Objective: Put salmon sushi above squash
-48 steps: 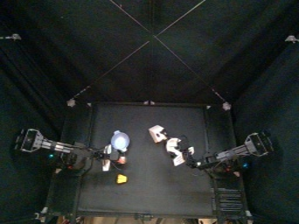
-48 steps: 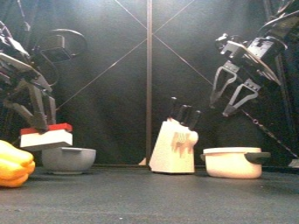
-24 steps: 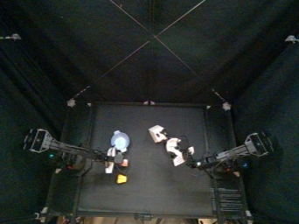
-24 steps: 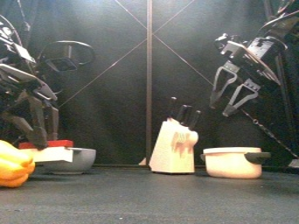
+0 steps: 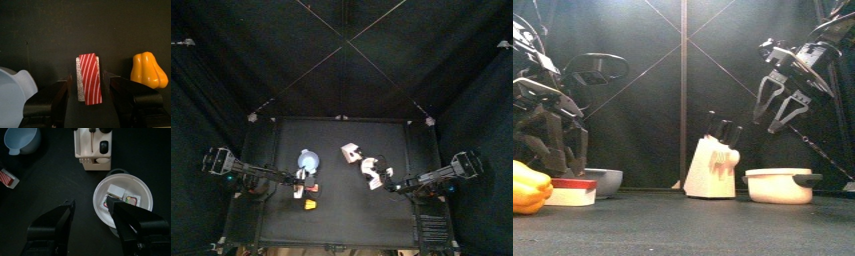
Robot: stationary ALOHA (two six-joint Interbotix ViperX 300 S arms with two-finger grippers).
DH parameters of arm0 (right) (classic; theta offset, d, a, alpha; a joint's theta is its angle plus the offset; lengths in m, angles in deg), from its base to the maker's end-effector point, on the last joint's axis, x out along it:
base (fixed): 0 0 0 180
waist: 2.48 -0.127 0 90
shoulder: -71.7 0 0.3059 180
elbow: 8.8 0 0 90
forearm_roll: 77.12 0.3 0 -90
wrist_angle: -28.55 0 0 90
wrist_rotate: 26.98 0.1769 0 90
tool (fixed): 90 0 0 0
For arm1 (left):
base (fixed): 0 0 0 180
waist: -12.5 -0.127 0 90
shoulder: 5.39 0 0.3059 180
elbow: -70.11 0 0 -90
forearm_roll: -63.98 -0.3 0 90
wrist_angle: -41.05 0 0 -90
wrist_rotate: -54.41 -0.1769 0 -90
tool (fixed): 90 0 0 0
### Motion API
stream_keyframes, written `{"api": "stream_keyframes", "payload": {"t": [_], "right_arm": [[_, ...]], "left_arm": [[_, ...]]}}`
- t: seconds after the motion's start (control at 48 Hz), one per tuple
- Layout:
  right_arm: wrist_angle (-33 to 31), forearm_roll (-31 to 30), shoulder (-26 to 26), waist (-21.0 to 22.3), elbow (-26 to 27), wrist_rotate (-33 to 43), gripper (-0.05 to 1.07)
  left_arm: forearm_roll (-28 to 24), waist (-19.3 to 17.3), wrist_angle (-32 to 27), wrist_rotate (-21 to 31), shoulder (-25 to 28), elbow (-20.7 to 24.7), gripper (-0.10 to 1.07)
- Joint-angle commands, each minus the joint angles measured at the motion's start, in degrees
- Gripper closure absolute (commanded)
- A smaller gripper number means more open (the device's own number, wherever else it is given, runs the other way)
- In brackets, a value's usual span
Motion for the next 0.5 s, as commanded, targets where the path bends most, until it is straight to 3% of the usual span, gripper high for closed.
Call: {"api": "stream_keyframes", "payload": {"t": [0.0, 0.271, 0.479], "right_arm": [[-0.1, -0.2, -0.8, -0.2, 1.1, -0.1, 0.15], [-0.1, -0.1, -1.1, -0.3, 0.9, -0.1, 0.15], [-0.1, -0.1, -1.1, -0.3, 0.9, -0.1, 0.15]], "left_arm": [[0.1, 0.2, 0.3, -0.1, -0.6, 0.3, 0.10], [0.8, 0.3, -0.3, 0.0, -1.0, 1.0, 0.10], [5.2, 0.2, -1.9, 0.2, -1.8, 2.6, 0.10]]}}
